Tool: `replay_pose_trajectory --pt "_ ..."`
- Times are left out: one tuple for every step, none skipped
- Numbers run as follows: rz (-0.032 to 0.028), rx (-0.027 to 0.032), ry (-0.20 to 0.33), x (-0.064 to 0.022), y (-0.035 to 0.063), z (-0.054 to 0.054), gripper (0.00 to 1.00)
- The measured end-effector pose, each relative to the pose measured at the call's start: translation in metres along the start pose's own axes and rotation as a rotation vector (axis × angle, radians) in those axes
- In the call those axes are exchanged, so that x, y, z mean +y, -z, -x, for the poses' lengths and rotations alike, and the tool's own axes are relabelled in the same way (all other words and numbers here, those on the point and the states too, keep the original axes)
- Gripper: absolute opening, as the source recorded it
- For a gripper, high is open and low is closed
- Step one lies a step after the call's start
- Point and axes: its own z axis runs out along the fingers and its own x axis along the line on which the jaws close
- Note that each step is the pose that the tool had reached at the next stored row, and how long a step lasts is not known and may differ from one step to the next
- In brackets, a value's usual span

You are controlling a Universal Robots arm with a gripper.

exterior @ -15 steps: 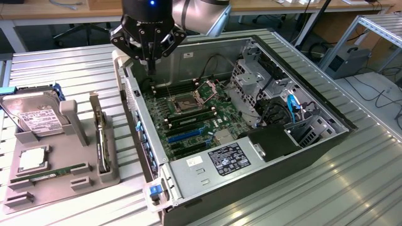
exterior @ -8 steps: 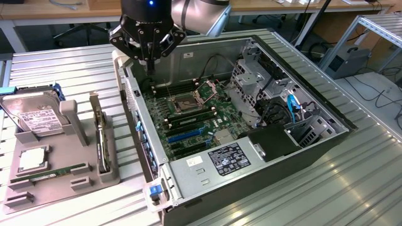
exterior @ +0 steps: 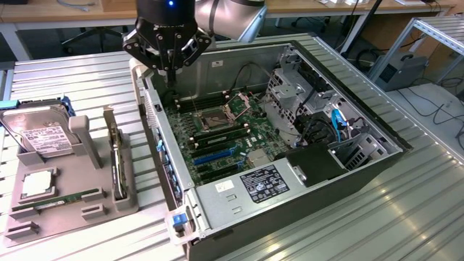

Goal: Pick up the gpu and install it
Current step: 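Reach for the gpu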

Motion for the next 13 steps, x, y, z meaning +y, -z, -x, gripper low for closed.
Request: replay_pose_trajectory --pt "0.0001 0.0 0.0 0.0 0.0 -0.0004 0.11" --pt "0.0001 0.0 0.0 -0.0001 0.0 -0.0007 0.11" --pt "0.0 0.0 0.0 -0.0001 0.0 -0.0011 0.11" --pt "0.0 0.0 0.0 -0.0001 0.0 -0.0015 0.11" --pt "0.0 0.0 0.0 -0.0001 0.0 -0.0019 0.11" --pt "0.0001 0.0 0.0 -0.0002 0.0 -0.0022 0.11" --pt "0.0 0.0 0.0 -0.0002 0.0001 -0.0028 0.11" --pt "0.0001 0.0 0.0 -0.0002 0.0001 -0.0032 0.11" --pt "0.0001 -0.0001 0.0 -0.0003 0.0001 -0.0035 0.11" --pt "0.0001 -0.0001 0.0 -0.0003 0.0001 -0.004 0.11" --pt "0.0001 -0.0001 0.0 -0.0003 0.0001 -0.0044 0.11" --pt "0.0001 0.0 0.0 -0.0003 0.0001 -0.0047 0.11" --pt "0.0 0.0 0.0 -0.0004 0.0001 -0.005 0.11"
